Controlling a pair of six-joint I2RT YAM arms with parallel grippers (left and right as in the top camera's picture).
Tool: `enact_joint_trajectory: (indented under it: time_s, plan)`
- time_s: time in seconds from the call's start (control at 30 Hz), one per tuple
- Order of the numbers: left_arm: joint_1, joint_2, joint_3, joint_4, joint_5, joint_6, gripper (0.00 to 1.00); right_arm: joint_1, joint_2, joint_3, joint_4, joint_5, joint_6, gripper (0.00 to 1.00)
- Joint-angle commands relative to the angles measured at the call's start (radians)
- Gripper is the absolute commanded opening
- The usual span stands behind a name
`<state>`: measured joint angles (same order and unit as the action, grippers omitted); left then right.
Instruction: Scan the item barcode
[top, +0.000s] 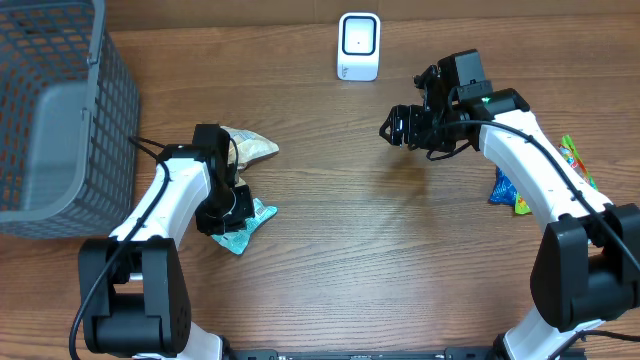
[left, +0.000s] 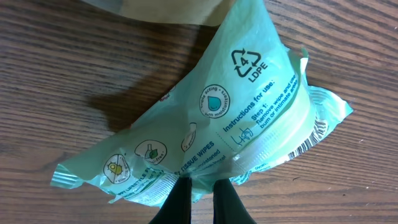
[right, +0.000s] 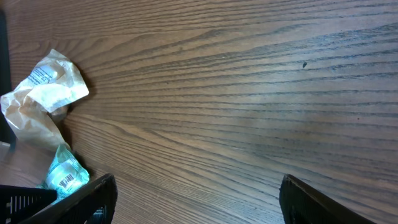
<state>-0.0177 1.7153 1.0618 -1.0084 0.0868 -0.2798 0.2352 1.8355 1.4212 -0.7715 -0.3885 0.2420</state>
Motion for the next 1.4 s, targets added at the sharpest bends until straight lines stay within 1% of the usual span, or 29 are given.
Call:
enact_joint_trajectory:
  time_s: [0.0, 0.1, 0.2, 0.23, 0.27, 0.3, 0.33, 0.4, 0.47, 0.53, 0.6, 0.67, 0.73, 0.77, 0.87, 0.9, 0.97, 1.0, 1.03, 1.07, 1.1, 1.17, 1.27, 1.3, 1.33, 1.37]
  plan:
    - [0.003, 0.027, -0.005, 0.011, 0.02, 0.015, 0.04, -0.003, -0.029, 0.02, 0.003, -0.005, -0.011, 0.84]
    - [0.005, 0.027, 0.02, -0.011, 0.092, 0.123, 0.04, -0.003, -0.029, 0.02, 0.002, -0.005, -0.012, 0.84]
    - [0.011, 0.027, 0.092, -0.067, 0.091, 0.154, 0.04, -0.003, -0.029, 0.02, 0.003, -0.005, -0.012, 0.84]
    - [0.012, 0.027, 0.132, -0.094, 0.091, 0.154, 0.06, -0.003, -0.029, 0.02, 0.004, -0.005, -0.012, 0.84]
    - [0.012, 0.027, 0.174, -0.12, 0.089, 0.155, 0.1, -0.003, -0.029, 0.02, 0.005, -0.005, -0.012, 0.84]
    - [0.012, 0.027, 0.217, -0.147, 0.089, 0.161, 0.18, -0.003, -0.029, 0.02, 0.006, -0.006, -0.011, 0.84]
    - [0.012, 0.027, 0.258, -0.176, 0.085, 0.164, 0.31, -0.003, -0.029, 0.02, 0.007, -0.005, -0.011, 0.85]
    - [0.011, 0.027, 0.319, -0.218, 0.09, 0.164, 0.35, -0.003, -0.029, 0.02, 0.007, -0.005, -0.011, 0.85]
    - [0.009, 0.027, 0.36, -0.253, 0.077, 0.182, 0.33, -0.003, -0.029, 0.02, 0.006, -0.005, -0.012, 0.85]
    - [0.009, 0.027, 0.371, -0.274, 0.028, 0.209, 0.21, -0.003, -0.029, 0.02, 0.006, -0.005, -0.012, 0.85]
    - [0.009, 0.028, 0.355, -0.291, -0.061, 0.217, 0.17, -0.003, -0.029, 0.02, 0.006, -0.005, -0.012, 0.86]
    - [0.009, 0.028, 0.317, -0.292, -0.127, 0.228, 0.18, -0.003, -0.029, 0.02, 0.006, -0.005, -0.016, 0.86]
    - [0.011, 0.028, 0.269, -0.275, -0.146, 0.229, 0.2, -0.003, -0.029, 0.02, 0.006, -0.006, -0.035, 0.87]
    - [0.012, 0.028, 0.244, -0.258, -0.137, 0.229, 0.22, -0.003, -0.029, 0.02, 0.006, -0.005, -0.035, 0.87]
    - [0.008, 0.028, 0.188, -0.219, -0.08, 0.237, 0.21, -0.003, -0.029, 0.02, 0.006, -0.005, -0.035, 0.87]
    - [0.002, 0.028, 0.163, -0.2, -0.043, 0.266, 0.21, -0.003, -0.029, 0.02, 0.006, -0.005, -0.035, 0.88]
    - [-0.002, 0.028, 0.146, -0.179, 0.0, 0.298, 0.26, -0.003, -0.029, 0.02, 0.006, -0.005, -0.035, 0.88]
    - [-0.003, 0.028, 0.141, -0.167, 0.018, 0.304, 0.41, -0.003, -0.029, 0.02, 0.006, -0.005, -0.035, 0.88]
    - [-0.002, 0.028, 0.135, -0.153, 0.028, 0.303, 0.67, -0.003, -0.029, 0.02, 0.006, -0.005, -0.035, 0.88]
    - [-0.002, 0.028, 0.129, -0.142, 0.031, 0.303, 0.81, -0.003, -0.029, 0.02, 0.006, -0.005, -0.035, 0.88]
    - [-0.002, 0.028, 0.119, -0.129, 0.031, 0.303, 0.86, -0.003, -0.029, 0.02, 0.006, -0.005, -0.035, 0.88]
    - [-0.002, 0.028, 0.091, -0.099, 0.029, 0.303, 0.88, -0.003, -0.029, 0.02, 0.006, -0.005, -0.035, 0.88]
    - [-0.002, 0.028, 0.041, -0.059, 0.016, 0.302, 0.87, -0.003, -0.029, 0.02, 0.006, -0.005, -0.035, 0.88]
    - [-0.002, 0.028, 0.023, -0.049, 0.014, 0.302, 0.85, -0.003, -0.029, 0.02, 0.006, -0.005, -0.035, 0.88]
    - [-0.002, 0.028, -0.003, -0.033, 0.014, 0.298, 0.79, -0.003, -0.029, 0.02, 0.006, -0.005, -0.035, 0.88]
    - [-0.002, 0.028, -0.01, -0.03, 0.014, 0.298, 0.76, -0.003, -0.029, 0.02, 0.006, -0.005, -0.035, 0.88]
